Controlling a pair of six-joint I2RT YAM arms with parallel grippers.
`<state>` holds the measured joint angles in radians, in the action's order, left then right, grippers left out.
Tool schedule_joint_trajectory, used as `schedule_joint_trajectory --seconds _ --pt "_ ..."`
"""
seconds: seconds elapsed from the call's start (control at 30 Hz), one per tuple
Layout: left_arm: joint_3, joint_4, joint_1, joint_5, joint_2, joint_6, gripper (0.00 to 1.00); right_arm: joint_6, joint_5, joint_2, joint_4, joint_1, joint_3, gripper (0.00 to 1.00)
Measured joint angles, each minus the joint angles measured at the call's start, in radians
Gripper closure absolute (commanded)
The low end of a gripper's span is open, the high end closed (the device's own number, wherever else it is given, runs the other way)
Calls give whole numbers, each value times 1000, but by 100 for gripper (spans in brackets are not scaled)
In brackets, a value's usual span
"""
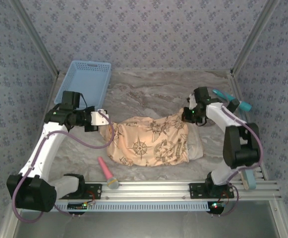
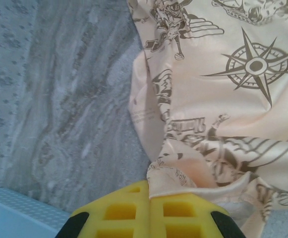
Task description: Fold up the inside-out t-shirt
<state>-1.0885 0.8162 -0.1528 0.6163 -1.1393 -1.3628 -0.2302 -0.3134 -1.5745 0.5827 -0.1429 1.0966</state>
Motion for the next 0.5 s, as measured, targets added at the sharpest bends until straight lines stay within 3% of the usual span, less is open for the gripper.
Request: schedule_joint_trajectory --seconds 0.27,0.4,0.5 --pt "-153 20 0 41 57 -1 100 27 33 246 54 4 37 85" --pt "-181 43 0 53 96 -1 100 48 43 360 66 14 6 85" --pt "-149 51 -1 64 140 3 100 42 27 416 57 17 -80 75"
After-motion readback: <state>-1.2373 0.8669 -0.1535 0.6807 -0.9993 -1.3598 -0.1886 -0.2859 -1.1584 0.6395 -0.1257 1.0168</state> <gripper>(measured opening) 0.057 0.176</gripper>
